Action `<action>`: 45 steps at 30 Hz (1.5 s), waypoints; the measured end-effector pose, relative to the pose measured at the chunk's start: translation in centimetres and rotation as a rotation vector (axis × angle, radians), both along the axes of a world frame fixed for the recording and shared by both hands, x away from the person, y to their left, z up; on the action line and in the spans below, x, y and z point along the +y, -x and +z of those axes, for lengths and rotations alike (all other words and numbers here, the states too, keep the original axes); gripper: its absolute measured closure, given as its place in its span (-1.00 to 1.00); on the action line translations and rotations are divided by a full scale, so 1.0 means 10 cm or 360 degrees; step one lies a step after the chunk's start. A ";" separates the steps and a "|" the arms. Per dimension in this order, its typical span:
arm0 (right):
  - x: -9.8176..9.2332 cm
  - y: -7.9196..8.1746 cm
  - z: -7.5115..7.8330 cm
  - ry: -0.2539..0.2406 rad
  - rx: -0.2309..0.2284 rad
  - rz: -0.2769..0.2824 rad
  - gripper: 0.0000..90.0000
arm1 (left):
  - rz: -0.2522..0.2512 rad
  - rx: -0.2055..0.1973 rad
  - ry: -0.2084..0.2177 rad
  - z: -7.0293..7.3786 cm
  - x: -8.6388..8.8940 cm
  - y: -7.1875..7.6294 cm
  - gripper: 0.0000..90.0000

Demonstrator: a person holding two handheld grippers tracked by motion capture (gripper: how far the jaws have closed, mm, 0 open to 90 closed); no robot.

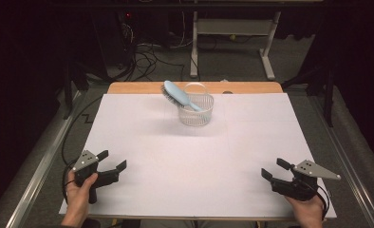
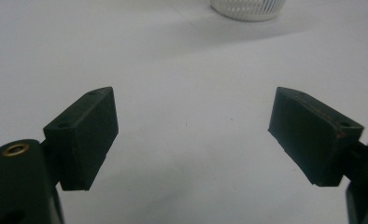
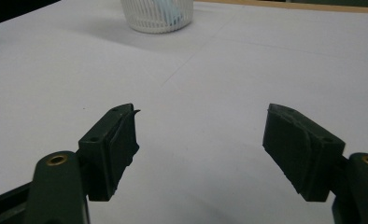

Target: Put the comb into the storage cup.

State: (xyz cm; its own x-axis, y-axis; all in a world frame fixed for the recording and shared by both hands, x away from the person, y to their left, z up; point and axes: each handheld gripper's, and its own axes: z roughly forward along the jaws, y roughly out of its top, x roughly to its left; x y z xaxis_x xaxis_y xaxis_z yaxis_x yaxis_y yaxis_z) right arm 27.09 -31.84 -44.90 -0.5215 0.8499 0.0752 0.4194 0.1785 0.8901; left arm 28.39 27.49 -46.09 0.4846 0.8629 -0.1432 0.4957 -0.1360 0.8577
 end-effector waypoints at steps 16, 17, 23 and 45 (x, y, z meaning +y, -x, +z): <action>0.00 0.00 0.00 0.0001 -0.0002 0.0003 -0.41 | 0.0020 0.0006 0.0019 -0.09 0.05 0.04 -0.63; 0.00 0.00 0.00 0.0002 -0.0003 0.0005 -0.41 | 0.0014 0.0006 0.0016 -0.10 0.05 0.04 -0.63; 0.00 0.00 0.00 -0.0001 -0.0003 0.0002 -0.41 | 0.0014 0.0023 0.0018 -0.13 0.04 0.05 -0.63; 0.00 0.00 0.00 0.0013 -0.0009 0.0004 -0.40 | 0.0066 0.0012 0.0027 -0.16 0.05 0.09 -0.63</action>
